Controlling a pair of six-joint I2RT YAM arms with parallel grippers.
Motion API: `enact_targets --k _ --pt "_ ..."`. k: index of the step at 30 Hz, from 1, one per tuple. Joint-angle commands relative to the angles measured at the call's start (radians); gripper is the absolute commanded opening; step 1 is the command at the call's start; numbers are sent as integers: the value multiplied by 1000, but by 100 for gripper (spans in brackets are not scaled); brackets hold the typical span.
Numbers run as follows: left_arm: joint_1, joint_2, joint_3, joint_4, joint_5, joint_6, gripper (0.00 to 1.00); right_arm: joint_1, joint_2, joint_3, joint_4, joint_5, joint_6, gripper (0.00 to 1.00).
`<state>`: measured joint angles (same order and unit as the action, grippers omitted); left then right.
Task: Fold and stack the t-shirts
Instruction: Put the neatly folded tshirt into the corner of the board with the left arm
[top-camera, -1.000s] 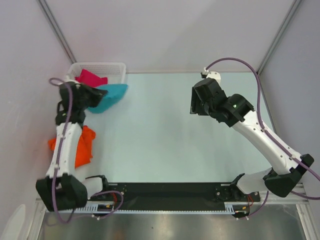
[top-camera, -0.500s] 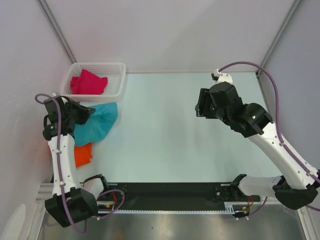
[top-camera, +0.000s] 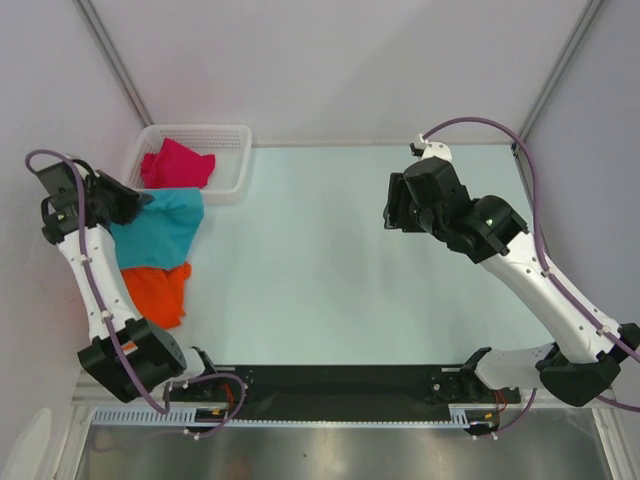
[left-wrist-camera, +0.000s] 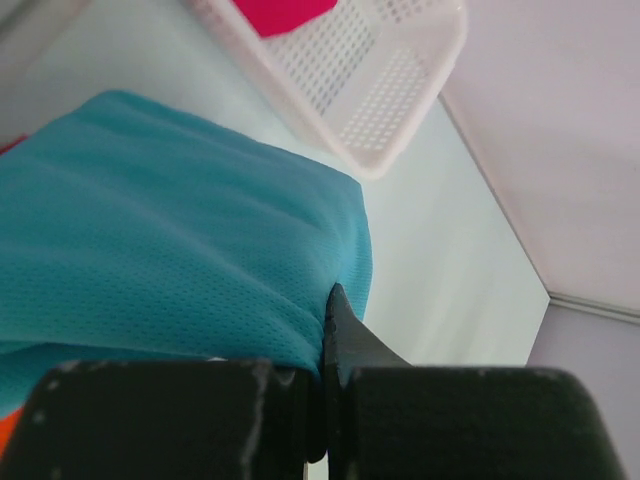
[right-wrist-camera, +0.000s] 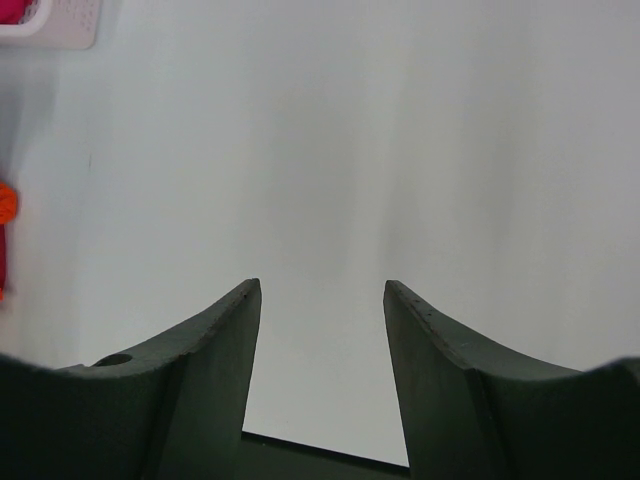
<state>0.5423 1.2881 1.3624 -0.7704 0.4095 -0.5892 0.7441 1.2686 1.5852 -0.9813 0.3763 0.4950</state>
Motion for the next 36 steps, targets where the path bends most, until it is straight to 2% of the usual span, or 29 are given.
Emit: enact_targets --k 1,6,19,24,27,33,36 --pt "54 52 163 -10 103 89 0 1 18 70 9 6 -22 58" --pt "82 62 170 -21 95 100 0 -5 29 84 1 15 -38 58" --pt "183 -21 -5 -33 84 167 0 -55 17 44 4 -22 -56 58" --pt "235 -42 -68 -15 113 143 0 -66 12 6 13 -50 -56 58" --pt "231 -16 -43 31 179 100 0 -69 14 4 13 -51 -56 58" --pt "219 91 133 108 291 23 0 -77 25 12 30 -63 -56 58" --pt "208 151 223 145 295 -3 0 -83 41 27 32 -70 -58 58"
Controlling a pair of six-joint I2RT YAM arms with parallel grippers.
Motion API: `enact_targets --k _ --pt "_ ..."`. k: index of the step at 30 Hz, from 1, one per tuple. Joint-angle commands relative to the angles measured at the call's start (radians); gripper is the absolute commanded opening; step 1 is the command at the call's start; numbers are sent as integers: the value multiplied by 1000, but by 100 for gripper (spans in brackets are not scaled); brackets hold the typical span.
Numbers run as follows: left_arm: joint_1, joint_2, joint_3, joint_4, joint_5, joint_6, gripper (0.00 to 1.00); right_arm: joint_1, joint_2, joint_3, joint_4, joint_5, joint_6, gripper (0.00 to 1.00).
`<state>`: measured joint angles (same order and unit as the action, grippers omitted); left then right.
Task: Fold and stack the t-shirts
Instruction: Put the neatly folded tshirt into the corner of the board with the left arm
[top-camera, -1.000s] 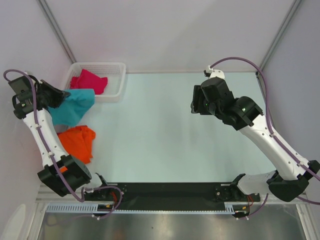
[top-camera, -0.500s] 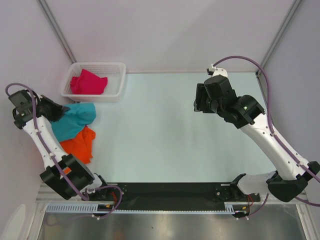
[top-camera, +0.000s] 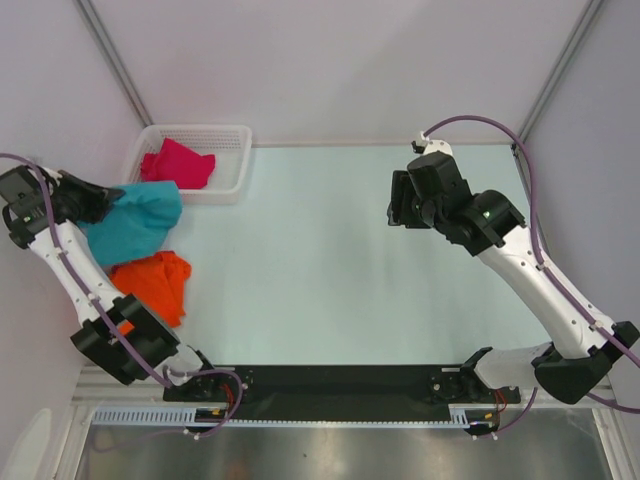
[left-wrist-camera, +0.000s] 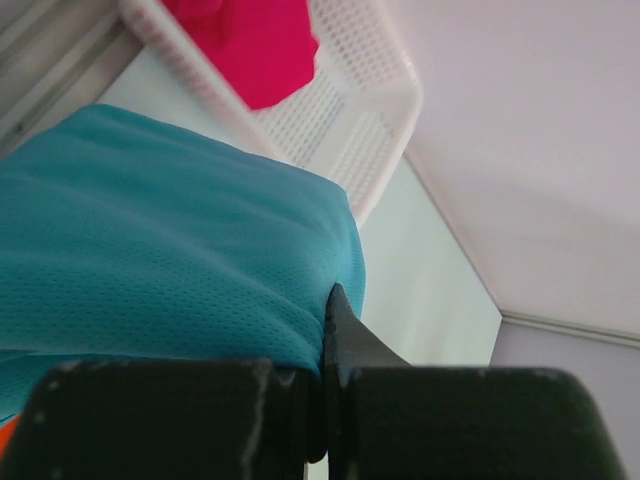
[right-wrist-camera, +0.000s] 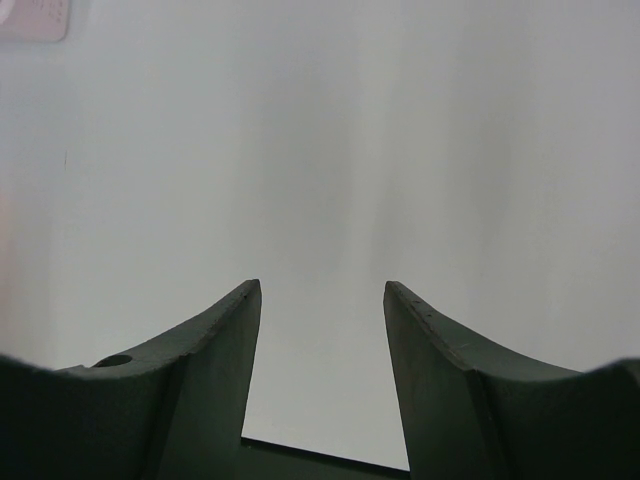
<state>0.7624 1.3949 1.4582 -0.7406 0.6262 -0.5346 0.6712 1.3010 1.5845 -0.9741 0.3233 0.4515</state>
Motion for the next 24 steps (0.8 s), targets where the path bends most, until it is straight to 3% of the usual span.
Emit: enact_targets --k 1,5,9,24 --pt "-14 64 180 113 78 -71 0 -12 18 34 25 -17 -17 58" --pt "-12 147 264 110 63 -94 0 -22 40 68 17 -13 -27 58" --pt "-15 147 251 99 33 -61 0 -36 55 88 3 -10 -34 58" --pt "-14 -63 -197 56 -53 119 0 -47 -17 22 -74 3 -34 58"
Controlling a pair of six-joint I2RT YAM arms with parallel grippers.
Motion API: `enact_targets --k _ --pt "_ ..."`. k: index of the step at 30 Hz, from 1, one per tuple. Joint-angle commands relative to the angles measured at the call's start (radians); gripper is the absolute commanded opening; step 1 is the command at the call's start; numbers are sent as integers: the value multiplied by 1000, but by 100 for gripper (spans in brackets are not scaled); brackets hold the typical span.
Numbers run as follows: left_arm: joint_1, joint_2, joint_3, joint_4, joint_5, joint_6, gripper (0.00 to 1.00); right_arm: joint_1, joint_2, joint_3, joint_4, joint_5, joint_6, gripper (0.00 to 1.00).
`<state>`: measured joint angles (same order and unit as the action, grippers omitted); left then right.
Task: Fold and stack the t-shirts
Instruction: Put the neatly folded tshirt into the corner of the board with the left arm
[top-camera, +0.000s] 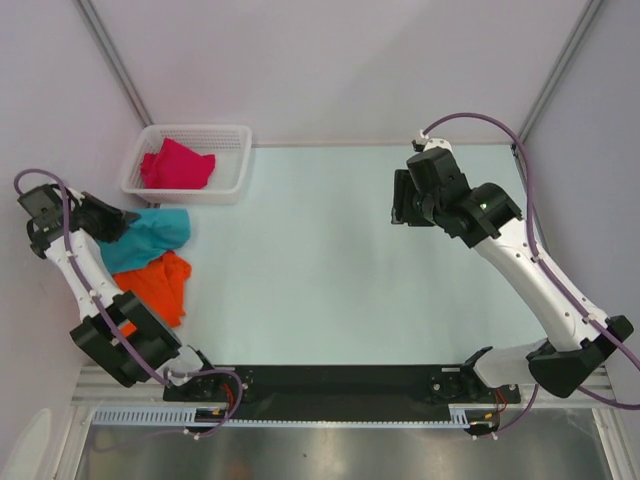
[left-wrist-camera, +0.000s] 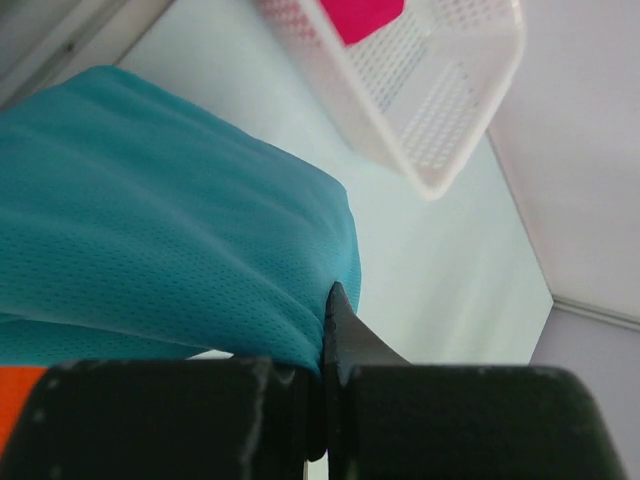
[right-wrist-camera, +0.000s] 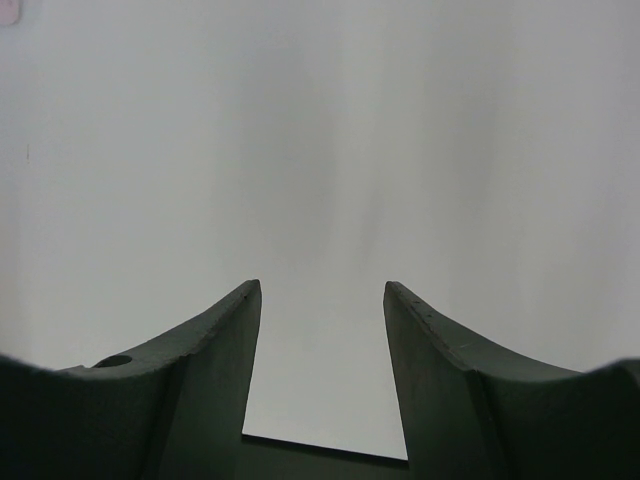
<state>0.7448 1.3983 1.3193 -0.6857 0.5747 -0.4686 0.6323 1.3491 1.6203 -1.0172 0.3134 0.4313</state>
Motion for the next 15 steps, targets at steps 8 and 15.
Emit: enact_targets --k 8,15 --pt "-22 -174 -153 -35 -1 70 0 -13 -120 -59 -55 13 -2 57" --pt "-45 -324 -308 -30 53 -48 0 -16 -192 -123 -60 15 -2 57"
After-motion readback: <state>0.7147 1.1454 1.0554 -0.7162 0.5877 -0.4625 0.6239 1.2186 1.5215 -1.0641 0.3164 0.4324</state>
